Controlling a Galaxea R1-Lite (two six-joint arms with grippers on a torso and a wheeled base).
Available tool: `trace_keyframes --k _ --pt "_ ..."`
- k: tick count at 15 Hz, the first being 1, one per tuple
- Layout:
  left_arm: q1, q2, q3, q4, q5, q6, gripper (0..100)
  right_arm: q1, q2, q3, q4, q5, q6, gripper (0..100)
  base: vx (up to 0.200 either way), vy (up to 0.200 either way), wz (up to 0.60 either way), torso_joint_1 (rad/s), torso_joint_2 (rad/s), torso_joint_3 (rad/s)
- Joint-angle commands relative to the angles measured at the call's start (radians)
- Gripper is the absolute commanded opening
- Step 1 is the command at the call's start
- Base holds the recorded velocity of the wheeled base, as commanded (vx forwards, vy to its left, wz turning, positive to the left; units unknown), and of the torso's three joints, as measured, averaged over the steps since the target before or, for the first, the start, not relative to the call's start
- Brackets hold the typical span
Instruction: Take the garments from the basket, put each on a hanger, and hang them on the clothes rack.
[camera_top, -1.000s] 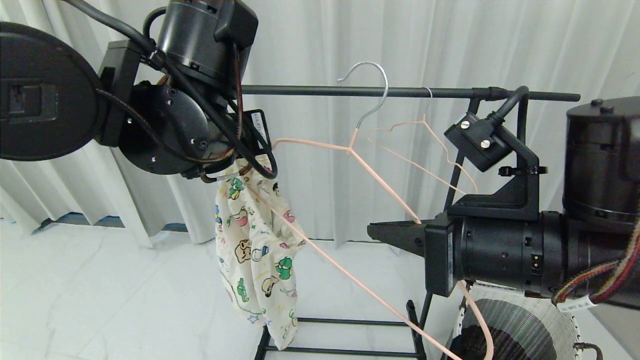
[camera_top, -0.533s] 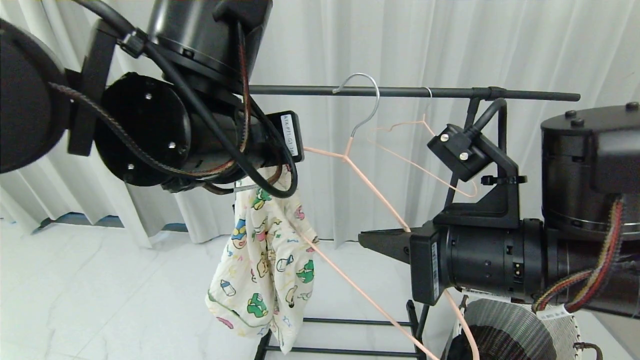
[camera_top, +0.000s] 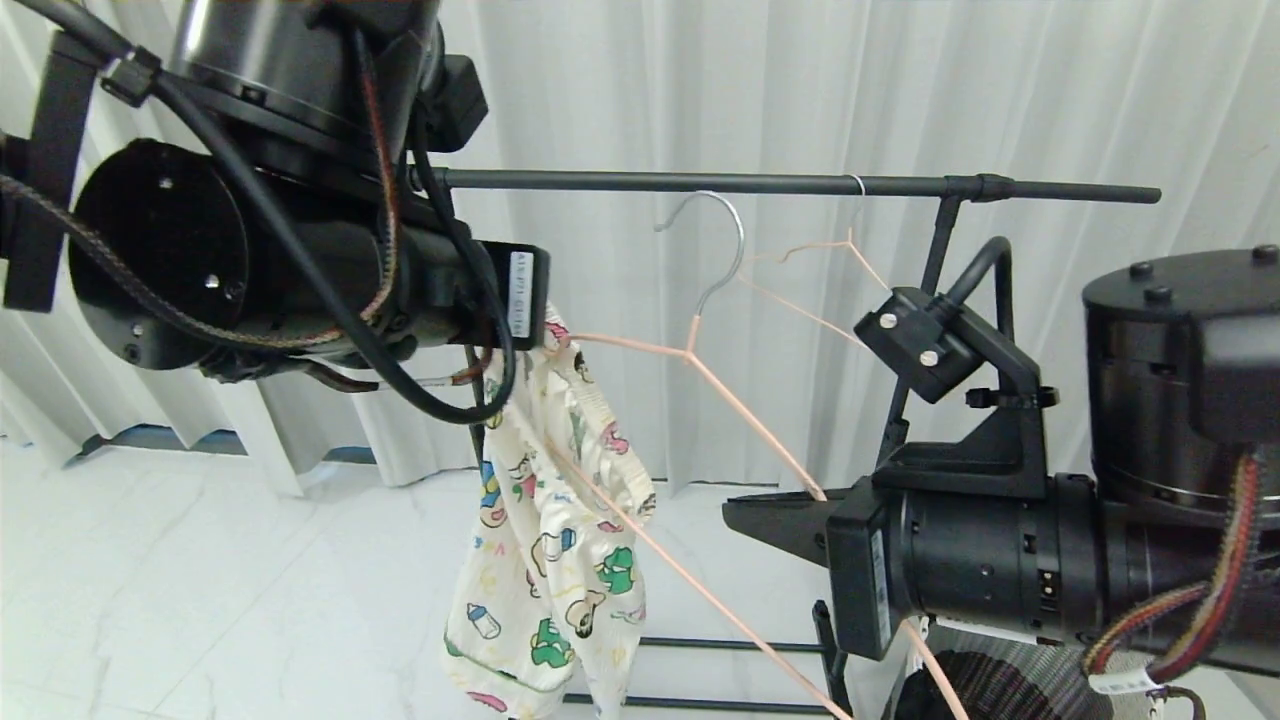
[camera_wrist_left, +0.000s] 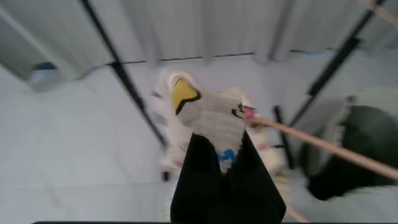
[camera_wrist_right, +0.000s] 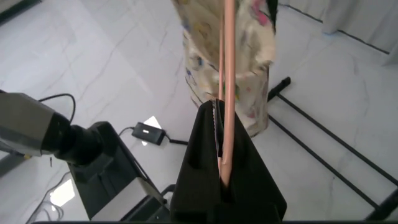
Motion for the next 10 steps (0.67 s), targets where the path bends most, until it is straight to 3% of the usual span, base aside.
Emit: trace_keyframes --k 1,4,8,10 --pt "0.142 -0.046 0.032 0.001 0.000 0.102 0 -0.002 -0.091 0.074 0.008 0.001 -0.001 0 0.000 0.000 0.00 0.000 0.00 0.000" --pt "0.185 -0.046 0.046 0.001 -0.003 0.143 0 0.012 -0.186 0.103 0.066 0.009 -0.013 0 0.000 0.000 0.00 0.000 0.00 0.000" --pt "0.129 -0.044 0.071 -0.002 -0.002 0.139 0 0.027 -0.195 0.097 0.077 0.011 -0.015 0 0.000 0.000 0.00 0.000 0.00 0.000" --pt "0.110 -0.047 0.077 -0.002 -0.002 0.137 0 0.035 -0.180 0.082 0.073 0.064 -0.015 0 0.000 0.000 0.00 0.000 0.00 0.000"
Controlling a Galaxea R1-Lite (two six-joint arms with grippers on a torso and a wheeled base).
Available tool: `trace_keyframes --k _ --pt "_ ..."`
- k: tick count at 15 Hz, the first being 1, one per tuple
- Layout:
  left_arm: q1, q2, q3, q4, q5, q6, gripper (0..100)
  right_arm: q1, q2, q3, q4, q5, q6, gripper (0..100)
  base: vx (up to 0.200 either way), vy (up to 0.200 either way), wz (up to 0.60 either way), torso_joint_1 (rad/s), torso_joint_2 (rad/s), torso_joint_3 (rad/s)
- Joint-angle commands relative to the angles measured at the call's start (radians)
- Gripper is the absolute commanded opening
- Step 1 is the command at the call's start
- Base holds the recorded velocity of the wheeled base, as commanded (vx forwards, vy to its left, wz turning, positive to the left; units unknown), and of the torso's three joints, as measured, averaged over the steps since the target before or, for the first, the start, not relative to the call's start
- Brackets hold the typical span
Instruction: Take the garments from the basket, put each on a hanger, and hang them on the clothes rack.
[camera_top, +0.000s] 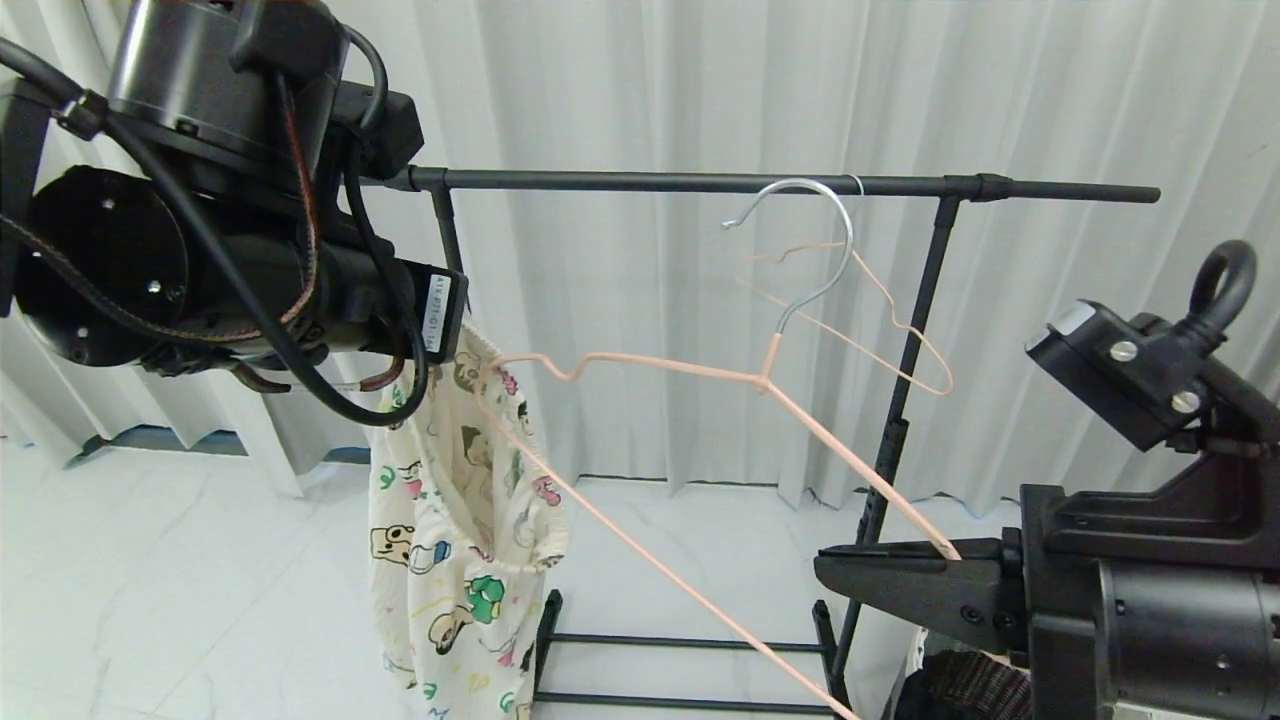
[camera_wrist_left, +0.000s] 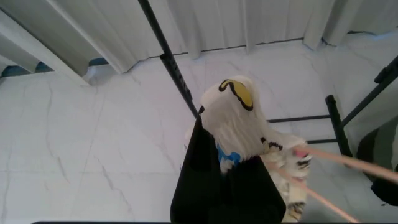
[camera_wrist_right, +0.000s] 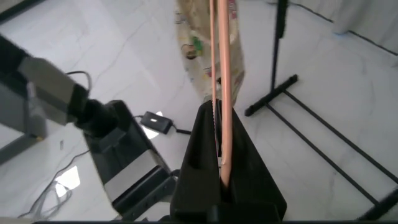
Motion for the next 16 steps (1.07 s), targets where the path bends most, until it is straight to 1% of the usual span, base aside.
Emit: trace_keyframes --k 1,4,6,8,11,13,16 --pt "-0.010 -0.001 0.003 0.001 -0.001 0.000 0 0.017 0.007 -0.017 -0.003 0.034 0.000 0 0.000 0.000 0.00 0.000 0.00 0.000" --pt "-0.024 -0.008 0.003 0.001 -0.001 0.000 0 0.028 0.045 -0.027 -0.014 0.036 0.000 0 0.000 0.000 0.00 0.000 0.00 0.000" --pt "-0.047 -0.011 0.005 0.002 -0.003 0.000 0 0.028 0.094 -0.055 -0.049 0.033 0.000 0 0.000 0.000 0.00 0.000 0.00 0.000" --pt "-0.052 -0.012 0.005 0.002 0.002 -0.001 0 0.022 0.137 -0.075 -0.091 0.022 0.000 0 0.000 0.000 0.00 0.000 0.00 0.000" --pt "-0.046 -0.017 0.003 0.001 0.010 -0.001 0 0.004 0.137 -0.069 -0.092 0.013 0.000 0 0.000 0.000 0.00 0.000 0.00 0.000" --pt "-0.015 -0.017 0.003 -0.013 0.024 -0.001 0 -0.004 0.103 -0.043 -0.086 -0.010 0.001 0 0.000 0.000 0.00 0.000 0.00 0.000" --pt "-0.004 -0.018 0.003 -0.013 0.024 -0.001 0 -0.025 0.074 -0.029 -0.068 -0.012 0.001 0 0.000 0.000 0.00 0.000 0.00 0.000"
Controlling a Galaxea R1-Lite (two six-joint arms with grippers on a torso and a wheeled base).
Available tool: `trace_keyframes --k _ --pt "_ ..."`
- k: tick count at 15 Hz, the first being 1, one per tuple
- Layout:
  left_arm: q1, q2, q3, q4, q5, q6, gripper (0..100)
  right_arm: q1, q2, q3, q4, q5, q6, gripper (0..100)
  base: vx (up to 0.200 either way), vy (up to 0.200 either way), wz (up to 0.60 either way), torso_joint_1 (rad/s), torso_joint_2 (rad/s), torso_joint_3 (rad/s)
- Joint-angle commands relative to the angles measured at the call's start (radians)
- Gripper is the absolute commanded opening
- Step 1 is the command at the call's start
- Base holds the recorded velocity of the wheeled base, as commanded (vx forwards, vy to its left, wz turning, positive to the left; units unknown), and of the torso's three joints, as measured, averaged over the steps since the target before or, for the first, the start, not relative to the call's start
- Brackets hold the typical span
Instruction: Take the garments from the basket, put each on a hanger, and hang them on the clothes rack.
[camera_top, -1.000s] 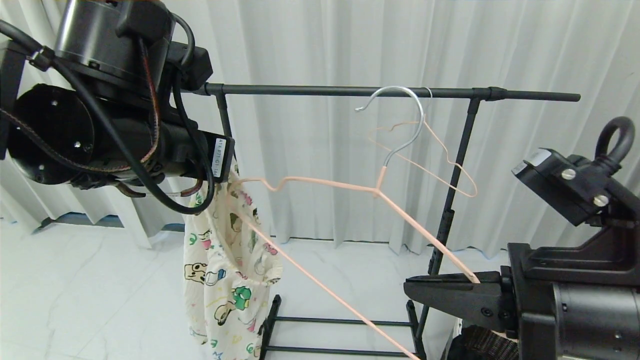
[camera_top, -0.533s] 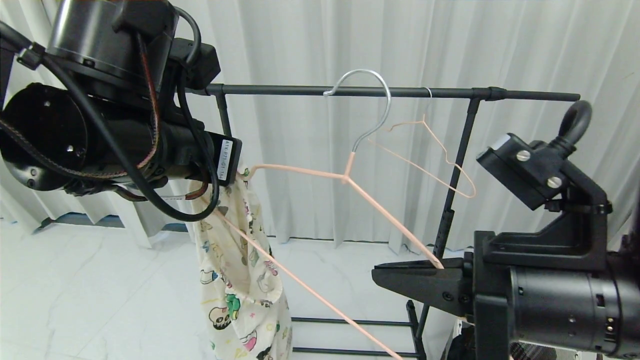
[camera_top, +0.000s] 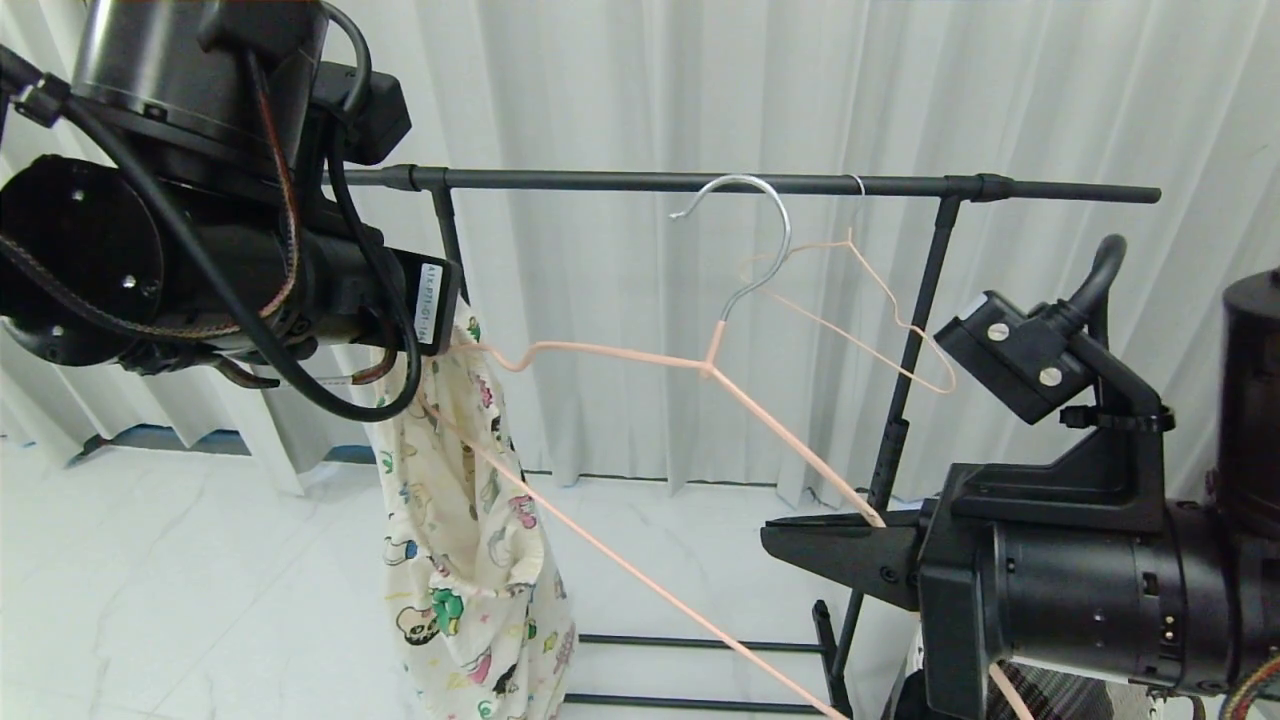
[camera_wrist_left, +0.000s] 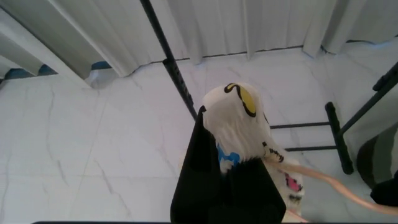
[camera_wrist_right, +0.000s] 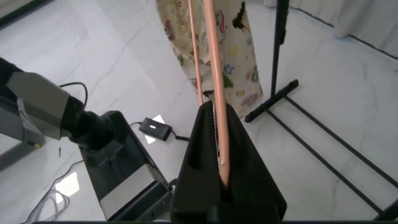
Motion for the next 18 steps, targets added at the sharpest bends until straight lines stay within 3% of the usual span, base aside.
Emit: trace_keyframes --k 1,7,11,15,18 --pt "0.002 0.001 0.003 0.001 0.000 -0.001 0 -0.008 -0.016 0.001 0.002 0.000 0.000 0 0.000 0.000 0.00 0.000 0.00 0.000" --pt "-0.063 -0.007 0.003 0.001 -0.006 -0.021 0 -0.002 0.010 -0.004 -0.006 0.003 -0.001 0 0.000 0.000 0.00 0.000 0.00 0.000" --pt "-0.142 -0.006 0.003 0.001 -0.005 -0.090 0 0.011 0.094 -0.028 -0.085 -0.001 0.000 0 0.000 0.000 0.00 0.000 0.00 0.000" --pt "-0.169 -0.006 -0.005 0.001 0.000 -0.145 0 0.009 0.129 -0.033 -0.089 -0.009 0.008 0 0.000 0.000 0.00 0.000 0.00 0.000" --pt "-0.218 -0.007 -0.007 0.001 0.002 -0.232 0 0.011 0.169 -0.033 -0.141 -0.011 0.011 0 0.000 0.000 0.00 0.000 0.00 0.000"
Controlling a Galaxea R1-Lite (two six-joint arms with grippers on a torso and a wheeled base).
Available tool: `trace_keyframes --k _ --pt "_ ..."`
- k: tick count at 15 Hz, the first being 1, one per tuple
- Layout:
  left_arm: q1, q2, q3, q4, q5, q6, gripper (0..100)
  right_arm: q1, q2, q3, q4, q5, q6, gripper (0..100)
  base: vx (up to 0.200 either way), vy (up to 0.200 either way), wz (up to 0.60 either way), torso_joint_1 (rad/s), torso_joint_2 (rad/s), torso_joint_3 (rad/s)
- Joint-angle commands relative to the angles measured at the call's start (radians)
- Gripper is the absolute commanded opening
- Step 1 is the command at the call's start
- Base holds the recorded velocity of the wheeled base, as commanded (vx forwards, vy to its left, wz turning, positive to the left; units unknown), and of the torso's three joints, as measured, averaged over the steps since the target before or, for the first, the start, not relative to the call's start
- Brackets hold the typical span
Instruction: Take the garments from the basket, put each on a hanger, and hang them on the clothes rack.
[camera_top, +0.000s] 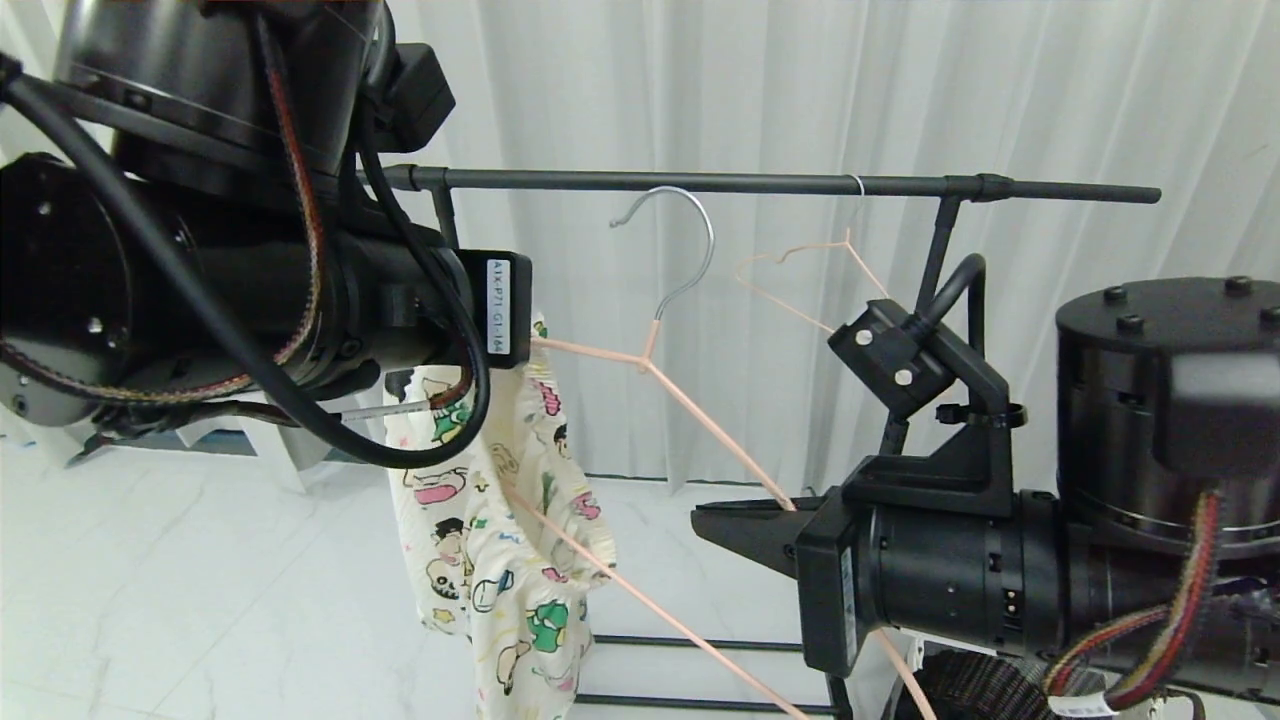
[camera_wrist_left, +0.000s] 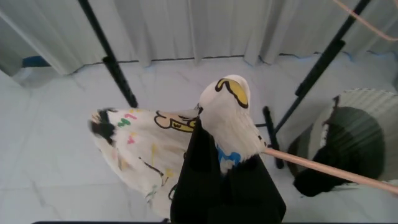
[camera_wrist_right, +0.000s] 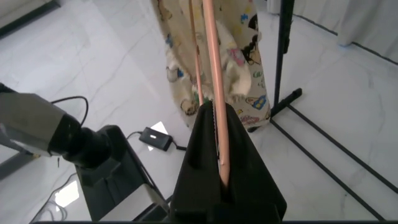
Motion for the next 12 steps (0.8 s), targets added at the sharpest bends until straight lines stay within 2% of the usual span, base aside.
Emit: trace_keyframes --k 1,8,12 --pt "-0.040 0.001 -0.001 0.000 -0.001 -0.024 0 0.000 0.046 -0.009 -0.023 0.001 0.002 0 0.000 0.000 0.00 0.000 0.00 0.000" --pt "-0.105 0.064 -0.079 0.001 -0.001 -0.094 0 0.000 0.117 -0.078 -0.024 -0.008 0.011 0 0.000 0.000 0.00 0.000 0.00 0.000" --pt "-0.099 0.050 -0.069 0.004 0.001 -0.087 0 -0.001 0.112 -0.072 -0.026 -0.101 0.056 0 0.000 0.000 0.00 0.000 0.00 0.000"
